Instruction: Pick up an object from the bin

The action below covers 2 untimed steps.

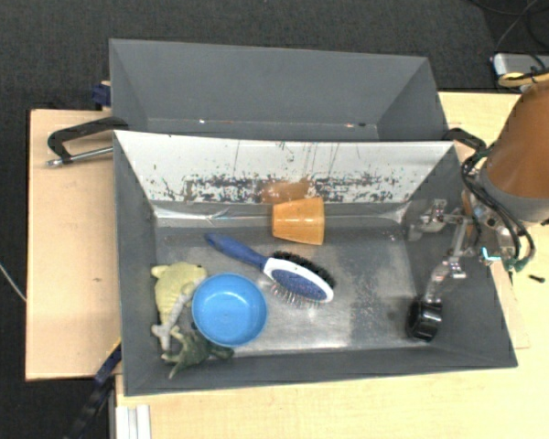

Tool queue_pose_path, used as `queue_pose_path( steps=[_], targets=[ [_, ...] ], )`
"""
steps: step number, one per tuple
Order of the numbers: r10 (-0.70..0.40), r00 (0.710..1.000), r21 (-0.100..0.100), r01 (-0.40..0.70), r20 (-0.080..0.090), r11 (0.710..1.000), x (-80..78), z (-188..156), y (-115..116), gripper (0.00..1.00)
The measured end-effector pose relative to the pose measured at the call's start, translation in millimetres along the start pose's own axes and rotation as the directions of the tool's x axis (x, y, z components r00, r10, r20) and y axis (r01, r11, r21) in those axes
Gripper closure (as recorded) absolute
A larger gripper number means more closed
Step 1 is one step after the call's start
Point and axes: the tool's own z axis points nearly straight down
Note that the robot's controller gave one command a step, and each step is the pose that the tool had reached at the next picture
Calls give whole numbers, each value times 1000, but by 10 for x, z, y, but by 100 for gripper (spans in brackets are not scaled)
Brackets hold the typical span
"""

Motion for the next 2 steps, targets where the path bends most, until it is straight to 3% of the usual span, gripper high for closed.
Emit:
queue_pose_path(
  steps=[1,2],
  targets=[
    [-159,987,-2,159,4,987,-45,448,1126,0],
    [-306,952,2,306,4,952,133,1186,1517,0]
  ],
)
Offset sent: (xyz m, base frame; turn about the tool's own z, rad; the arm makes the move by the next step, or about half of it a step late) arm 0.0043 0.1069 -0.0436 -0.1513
